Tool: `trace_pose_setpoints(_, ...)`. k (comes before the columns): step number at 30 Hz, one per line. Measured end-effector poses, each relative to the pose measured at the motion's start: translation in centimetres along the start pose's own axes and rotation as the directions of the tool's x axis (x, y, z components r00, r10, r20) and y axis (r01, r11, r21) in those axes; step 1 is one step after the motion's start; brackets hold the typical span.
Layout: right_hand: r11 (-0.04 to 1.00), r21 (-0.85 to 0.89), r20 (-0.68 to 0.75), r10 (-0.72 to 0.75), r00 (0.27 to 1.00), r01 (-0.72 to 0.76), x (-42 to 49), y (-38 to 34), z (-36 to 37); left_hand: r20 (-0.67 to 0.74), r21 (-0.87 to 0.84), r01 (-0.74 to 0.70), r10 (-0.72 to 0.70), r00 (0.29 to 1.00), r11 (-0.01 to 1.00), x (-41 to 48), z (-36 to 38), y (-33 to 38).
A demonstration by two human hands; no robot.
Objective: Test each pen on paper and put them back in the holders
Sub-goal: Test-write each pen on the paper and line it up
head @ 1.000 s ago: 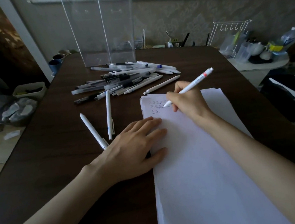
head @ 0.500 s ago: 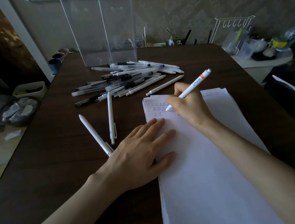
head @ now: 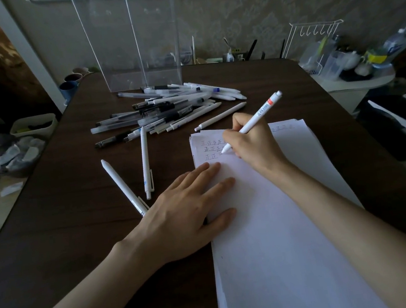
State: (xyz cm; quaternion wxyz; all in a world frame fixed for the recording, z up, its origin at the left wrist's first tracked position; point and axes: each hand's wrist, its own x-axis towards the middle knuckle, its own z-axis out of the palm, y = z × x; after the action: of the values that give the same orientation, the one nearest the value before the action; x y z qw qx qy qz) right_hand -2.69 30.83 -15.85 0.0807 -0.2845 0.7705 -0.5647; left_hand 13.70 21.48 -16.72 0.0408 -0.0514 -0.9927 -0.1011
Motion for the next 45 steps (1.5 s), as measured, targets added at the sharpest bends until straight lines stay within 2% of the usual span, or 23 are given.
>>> trace_pose_setpoints(8, 1.0, 0.008, 0.044, 0.012, 0.999, -0.012, -0.3, -0.3, 0.0, 0.001, -0.006, -0.002, 0.002, 1.0, 1.0, 0.0, 0.0, -0.1)
trace_pose_setpoints(13, 1.0, -0.012, -0.011, -0.005, 1.0, 0.005, -0.2, -0.2, -0.1, -0.019, -0.021, -0.011, 0.011, 1.0, 1.0, 0.1, 0.1, -0.1)
trace_pose_setpoints(18, 0.988, 0.156, 0.017, -0.012, 1.0, 0.009, 0.0, 0.0, -0.3, -0.071, -0.053, -0.011, 0.008, 0.997, 0.999, 0.1, 0.1, -0.2)
trace_pose_setpoints(22, 0.989, 0.08, 0.127, -0.135, 0.983, 0.125, -0.4, 0.0, -0.4, -0.162, -0.267, 0.184, -0.233, 0.959, 0.946, 0.1, -0.7, -0.3)
trace_pose_setpoints(24, 0.988, 0.012, 0.196, -0.151, 0.969, 0.151, -0.5, -0.3, -0.6, -0.189, -0.343, 0.204, -0.279, 0.941, 0.917, 0.0, -1.0, -0.8)
trace_pose_setpoints(30, 0.991, 0.054, 0.38, -0.135, 0.915, 0.124, -1.0, -1.0, -0.7, -0.262, -0.147, 0.045, -0.083, 0.962, 0.988, -0.1, -0.8, -1.8)
trace_pose_setpoints(37, 0.993, 0.027, 0.454, -0.117, 0.883, 0.118, -1.0, -0.7, -0.5, -0.304, -0.093, -0.074, 0.042, 0.952, 0.993, 0.2, -0.7, -2.0)
trace_pose_setpoints(40, 0.99, -0.021, 0.429, -0.118, 0.896, 0.141, -0.9, -0.5, -0.3, -0.281, -0.077, -0.014, -0.008, 0.96, 0.997, 0.0, -1.5, -2.2)
trace_pose_setpoints(45, 0.946, -0.238, 0.187, -0.176, 0.966, 0.219, -0.1, 0.1, 0.1, -0.204, 0.049, 0.214, -0.2, 0.958, 0.976, -0.4, -2.4, -3.2)
